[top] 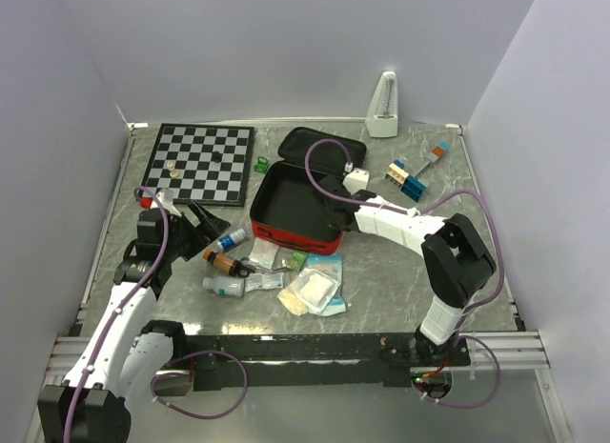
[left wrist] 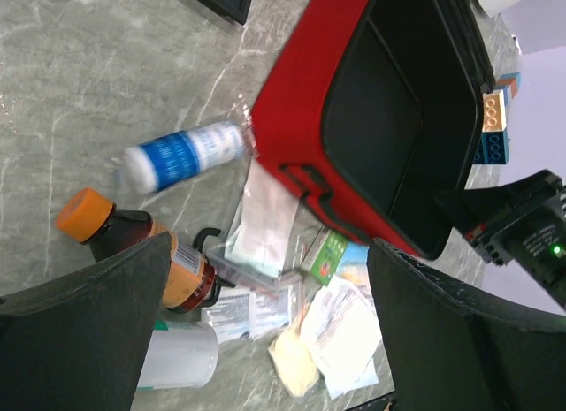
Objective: Organize the medicine kit
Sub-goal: Adjust the medicine box at the center of the board.
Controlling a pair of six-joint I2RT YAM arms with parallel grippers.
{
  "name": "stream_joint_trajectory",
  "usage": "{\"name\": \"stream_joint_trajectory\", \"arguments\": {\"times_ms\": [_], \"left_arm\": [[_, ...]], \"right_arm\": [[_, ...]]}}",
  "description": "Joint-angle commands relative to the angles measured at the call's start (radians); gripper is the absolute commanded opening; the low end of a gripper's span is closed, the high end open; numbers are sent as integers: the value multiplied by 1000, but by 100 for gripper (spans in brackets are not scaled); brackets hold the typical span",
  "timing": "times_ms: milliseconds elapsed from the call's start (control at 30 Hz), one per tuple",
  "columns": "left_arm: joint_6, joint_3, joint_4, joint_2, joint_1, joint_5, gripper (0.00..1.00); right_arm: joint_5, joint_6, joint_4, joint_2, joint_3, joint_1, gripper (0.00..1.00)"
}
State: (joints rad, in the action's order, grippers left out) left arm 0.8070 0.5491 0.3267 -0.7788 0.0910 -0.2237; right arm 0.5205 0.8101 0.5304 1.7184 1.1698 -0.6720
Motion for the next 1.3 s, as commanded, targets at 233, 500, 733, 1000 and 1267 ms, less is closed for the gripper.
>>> {"name": "stream_joint_trajectory", "arguments": {"times_ms": [233,500,733,1000,1267], "left_arm": [[23,-2,-43,-8,30,-28,95],[93,48,-49,-69,261,121,94],[144,72,-64,-160,437,221,90],[127,92,-64,-258,495,271,84],[104,110,-57,-336,497,296,67]], "right_arm": [[-117,-20,187,-135,-16,-60,47],[-7,-184,224,-198,99,-25,69],[-71,-337,42,-102,186,109,64],[-126,-469,5,133,464,153,61],[-218,-637,-61,269,635,157,84]]}}
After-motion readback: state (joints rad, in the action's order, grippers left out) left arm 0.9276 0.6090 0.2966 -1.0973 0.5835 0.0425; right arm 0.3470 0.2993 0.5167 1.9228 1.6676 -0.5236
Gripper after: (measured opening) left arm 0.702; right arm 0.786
